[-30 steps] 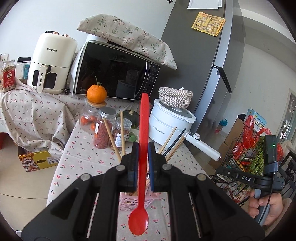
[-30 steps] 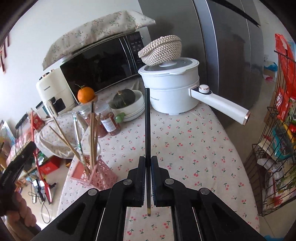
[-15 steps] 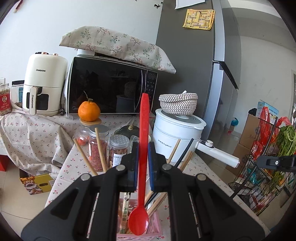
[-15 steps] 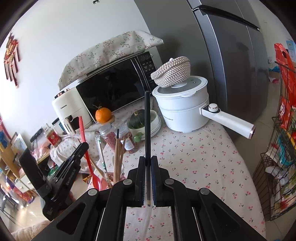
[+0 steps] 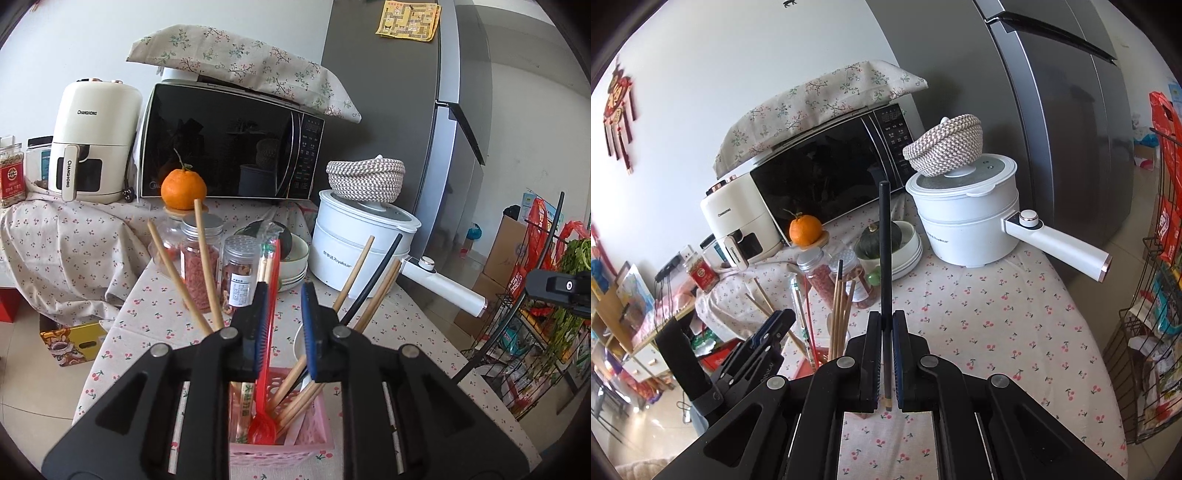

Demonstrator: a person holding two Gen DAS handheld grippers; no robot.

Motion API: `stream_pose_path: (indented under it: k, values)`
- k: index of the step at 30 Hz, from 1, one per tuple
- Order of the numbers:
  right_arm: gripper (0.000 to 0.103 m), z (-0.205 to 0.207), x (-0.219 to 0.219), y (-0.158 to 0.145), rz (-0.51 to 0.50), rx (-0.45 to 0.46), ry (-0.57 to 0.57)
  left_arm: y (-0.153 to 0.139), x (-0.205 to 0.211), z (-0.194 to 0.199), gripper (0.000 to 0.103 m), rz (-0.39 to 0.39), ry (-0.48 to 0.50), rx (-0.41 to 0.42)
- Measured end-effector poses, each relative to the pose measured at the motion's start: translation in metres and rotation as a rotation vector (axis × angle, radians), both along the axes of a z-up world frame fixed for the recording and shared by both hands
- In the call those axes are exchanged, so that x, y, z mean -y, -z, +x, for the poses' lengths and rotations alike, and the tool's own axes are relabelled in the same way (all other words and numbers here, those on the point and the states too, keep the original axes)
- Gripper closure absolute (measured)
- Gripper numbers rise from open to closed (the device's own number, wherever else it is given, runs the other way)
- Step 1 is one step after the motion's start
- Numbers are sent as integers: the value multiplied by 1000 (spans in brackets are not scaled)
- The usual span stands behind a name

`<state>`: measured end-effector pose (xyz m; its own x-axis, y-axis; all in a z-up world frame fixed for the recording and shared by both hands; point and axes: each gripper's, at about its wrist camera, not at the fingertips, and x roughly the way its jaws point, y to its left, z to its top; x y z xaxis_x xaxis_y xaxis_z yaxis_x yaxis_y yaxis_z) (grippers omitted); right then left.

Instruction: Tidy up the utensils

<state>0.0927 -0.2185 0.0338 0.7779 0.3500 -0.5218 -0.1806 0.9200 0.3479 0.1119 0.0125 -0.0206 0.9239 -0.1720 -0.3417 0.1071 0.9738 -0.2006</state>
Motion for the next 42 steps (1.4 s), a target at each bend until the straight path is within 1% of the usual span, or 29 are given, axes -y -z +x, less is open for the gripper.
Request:
stream_pose_path:
  k: [2, 4, 5, 8, 9, 10, 12, 15, 17, 18, 22, 28, 32, 34, 35, 36, 37, 38, 39, 40, 42]
  values:
    - [97, -2, -3, -4, 6, 11, -7, -8, -5, -6, 72, 4, 0, -34]
    - [97, -5, -6, -9, 14, 24, -14, -15, -11, -13, 66, 13, -9, -73]
    - [97, -6, -7, -11, 20, 31, -17, -18, -15, -17, 62, 11, -5, -96]
    - [97, -11, -11, -21, 37, 58, -30, -23, -24, -27, 52, 30, -2, -188]
    - [97, -12, -12, -24, 42, 68, -33, -22, -27, -29, 49, 41, 1, -229]
    - [97, -13, -14, -28, 49, 76, -37, -19, -29, -32, 45, 48, 5, -277]
    - [97, -15, -18, -32, 66, 89, -46, -10, -36, -37, 43, 51, 9, -360]
    - [97, -13, -27, -36, 79, 99, -65, 5, -46, -43, 42, 31, 6, -448]
    - [97, -11, -36, -35, 70, 106, -75, 13, -50, -44, 42, 14, 8, -497]
    - [97, -10, -40, -34, 59, 111, -77, 15, -51, -45, 42, 11, 16, -508]
    - [97, -3, -60, -27, 1, 108, -87, 17, -52, -50, 40, 42, 30, -519]
    - [97, 11, -85, -7, -73, 81, -96, 16, -53, -50, 37, 40, 52, -523]
    - [96, 20, -93, 6, -76, 43, -104, 16, -51, -51, 35, 47, 62, -523]
    - [91, 22, -91, 9, -58, 21, -103, 15, -49, -53, 31, 55, 65, -522]
    - [82, 21, -89, 9, -52, 18, -103, 15, -48, -53, 26, 65, 61, -521]
    - [71, 20, -88, 7, -52, 20, -101, 15, -47, -54, 24, 78, 50, -521]
    - [65, 17, -86, 4, -54, 28, -97, 14, -46, -56, 20, 87, 44, -520]
    - [50, 13, -83, 1, -57, 39, -92, 13, -45, -57, 19, 94, 40, -520]
    - [43, 8, -80, -2, -59, 48, -88, 12, -44, -59, 18, 102, 36, -522]
    - [41, 3, -76, -5, -62, 53, -85, 10, -42, -61, 16, 109, 33, -521]
    - [33, -6, -68, -9, -80, 47, -69, 6, -39, -66, 13, 123, 27, -509]
